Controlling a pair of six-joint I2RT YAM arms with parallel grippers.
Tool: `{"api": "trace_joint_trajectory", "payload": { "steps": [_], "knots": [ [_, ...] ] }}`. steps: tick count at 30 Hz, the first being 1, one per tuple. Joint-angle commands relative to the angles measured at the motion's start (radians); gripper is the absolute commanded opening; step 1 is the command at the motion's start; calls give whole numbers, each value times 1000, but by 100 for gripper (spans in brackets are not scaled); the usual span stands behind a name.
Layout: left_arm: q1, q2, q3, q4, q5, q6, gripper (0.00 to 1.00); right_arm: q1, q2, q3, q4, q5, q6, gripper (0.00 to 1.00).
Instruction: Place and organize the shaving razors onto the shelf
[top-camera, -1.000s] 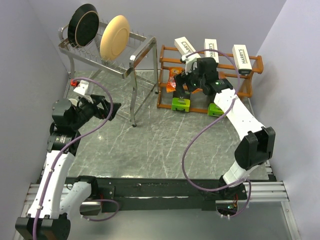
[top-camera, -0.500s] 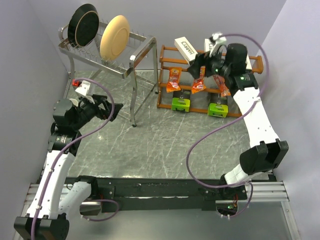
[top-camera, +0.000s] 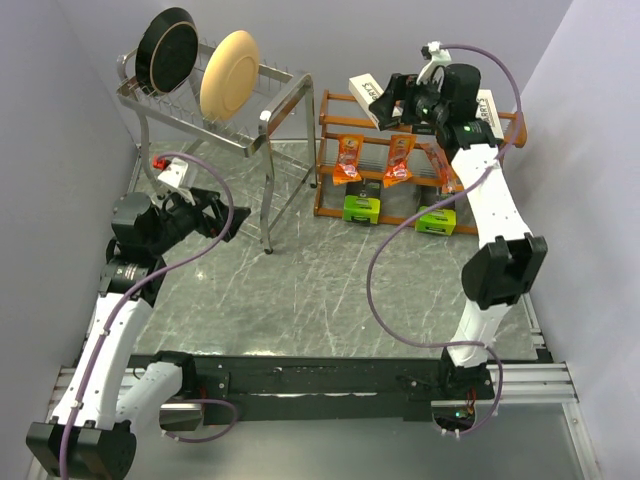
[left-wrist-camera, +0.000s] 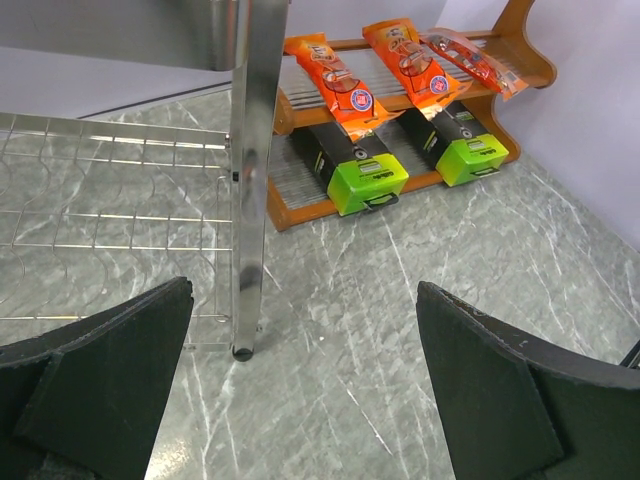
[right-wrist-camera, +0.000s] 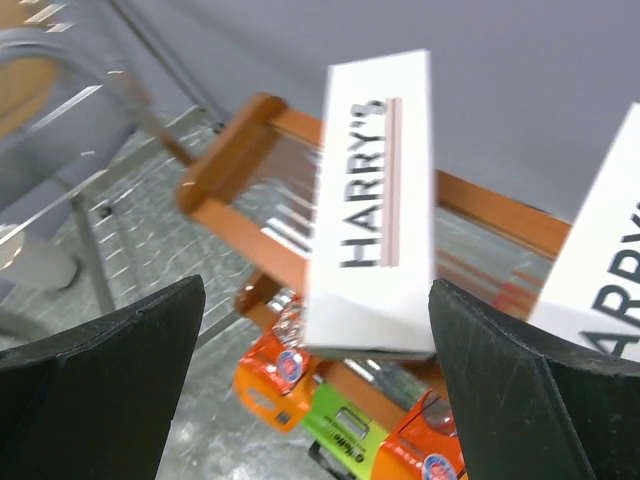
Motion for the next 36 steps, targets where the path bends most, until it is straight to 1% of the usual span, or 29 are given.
{"api": "trace_joint_trajectory", "payload": {
  "steps": [1, 4, 8, 17, 22, 36],
  "knots": [
    [-4, -1, 45, -3, 3, 28, 99, -19, 29, 85, 43, 29, 30, 100],
    [-3, -1, 42, 0, 0, 28, 99, -22, 55, 105, 36, 27, 30, 100],
    [-3, 11, 43, 8, -3, 26, 99, -21, 64, 91, 36, 15, 50, 100],
    [-3, 20, 28, 42, -1, 9, 99, -16, 11, -11, 16, -13, 78, 100],
    [-3, 17, 23, 45, 2, 6, 99, -2, -15, -33, 16, -23, 90, 100],
    [3, -26, 5, 28, 0, 6, 99, 61, -57, -73, 3, 7, 78, 100]
  ]
}}
